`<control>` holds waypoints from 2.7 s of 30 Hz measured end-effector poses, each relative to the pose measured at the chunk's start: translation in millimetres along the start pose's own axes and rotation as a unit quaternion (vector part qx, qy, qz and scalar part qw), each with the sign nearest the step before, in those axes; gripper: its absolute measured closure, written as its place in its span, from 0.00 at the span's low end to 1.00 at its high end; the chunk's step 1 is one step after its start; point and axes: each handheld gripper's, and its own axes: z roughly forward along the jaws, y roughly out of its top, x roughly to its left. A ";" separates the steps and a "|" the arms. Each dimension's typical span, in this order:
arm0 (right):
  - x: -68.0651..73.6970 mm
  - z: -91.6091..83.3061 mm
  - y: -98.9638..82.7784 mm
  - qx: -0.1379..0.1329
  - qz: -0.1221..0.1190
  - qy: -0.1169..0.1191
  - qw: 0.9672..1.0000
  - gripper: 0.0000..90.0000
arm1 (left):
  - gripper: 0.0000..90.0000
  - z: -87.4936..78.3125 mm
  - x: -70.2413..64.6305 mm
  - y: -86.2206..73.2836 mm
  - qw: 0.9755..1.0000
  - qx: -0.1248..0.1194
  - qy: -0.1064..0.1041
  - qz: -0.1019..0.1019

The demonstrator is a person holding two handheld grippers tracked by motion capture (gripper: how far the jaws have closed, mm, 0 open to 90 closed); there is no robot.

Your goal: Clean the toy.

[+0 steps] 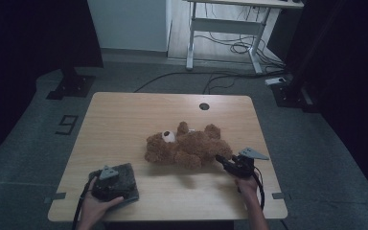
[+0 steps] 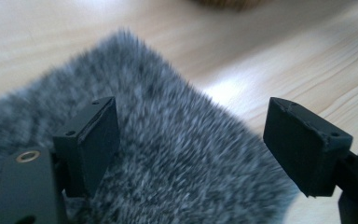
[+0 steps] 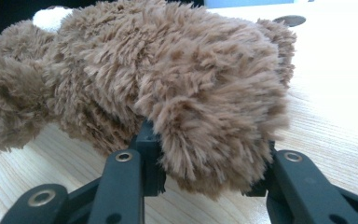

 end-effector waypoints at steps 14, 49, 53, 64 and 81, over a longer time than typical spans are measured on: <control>-0.2 0.4 -0.6 0.004 -0.001 -0.001 1.000 0.67 | 0.24 8.8 -3.0 -5.4 0.998 0.004 0.038 0.045; -0.1 0.4 -4.1 0.008 0.004 0.005 1.000 0.67 | 0.81 -19.3 4.1 1.3 0.992 -0.119 0.029 0.019; -1.0 1.0 -4.5 0.007 0.007 0.008 1.000 0.67 | 0.81 -19.5 0.2 11.6 0.992 -0.124 0.012 0.021; -0.3 0.5 -5.7 0.007 0.007 0.007 1.000 0.67 | 0.81 -17.3 -21.6 49.3 0.988 -0.150 -0.024 0.037; -1.0 1.1 -6.1 0.009 0.006 0.008 1.000 0.66 | 0.81 5.6 -69.2 142.5 0.979 -0.177 -0.077 0.073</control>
